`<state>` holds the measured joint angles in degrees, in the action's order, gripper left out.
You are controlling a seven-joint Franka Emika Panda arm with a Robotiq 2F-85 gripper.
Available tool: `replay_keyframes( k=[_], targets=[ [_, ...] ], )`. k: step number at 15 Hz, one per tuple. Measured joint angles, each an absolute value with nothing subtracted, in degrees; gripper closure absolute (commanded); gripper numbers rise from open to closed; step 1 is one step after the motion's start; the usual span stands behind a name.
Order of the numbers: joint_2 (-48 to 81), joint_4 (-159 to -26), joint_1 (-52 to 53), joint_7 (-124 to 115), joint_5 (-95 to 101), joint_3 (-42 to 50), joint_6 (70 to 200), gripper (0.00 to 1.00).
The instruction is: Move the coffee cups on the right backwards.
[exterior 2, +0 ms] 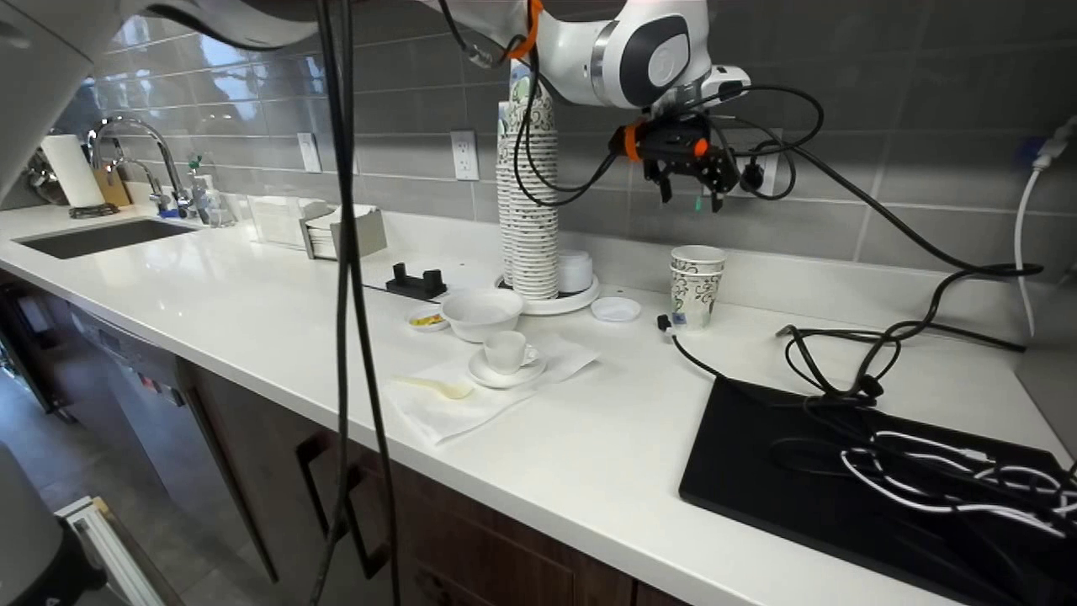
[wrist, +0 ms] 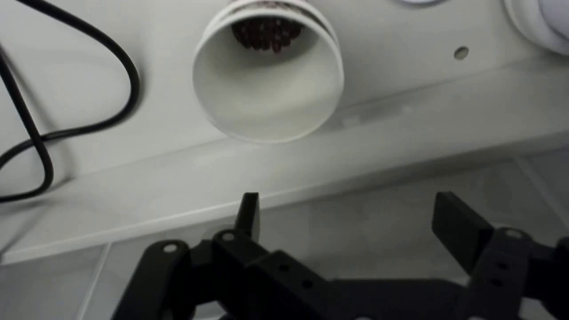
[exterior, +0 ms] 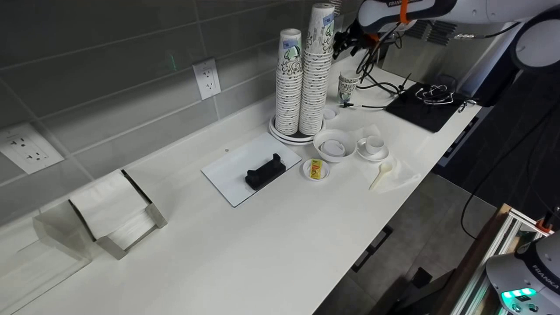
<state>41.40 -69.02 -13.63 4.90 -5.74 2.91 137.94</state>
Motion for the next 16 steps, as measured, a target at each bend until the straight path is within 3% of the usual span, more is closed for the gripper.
replay_keyframes(
  k=[4,9,12,16],
  targets=[
    [35.0,-78.9,-19.2,14.6,-13.6,-3.0,148.8,0.00],
    [24.2,-91.1,-25.6,27.3,-22.7,-8.5,151.0,0.00],
    [15.6,-98.9,-26.1,30.3,-24.1,-7.1,146.7,0.00],
    [3.2,-108.1,-23.5,29.6,-22.5,-1.0,130.0,0.00]
  ],
)
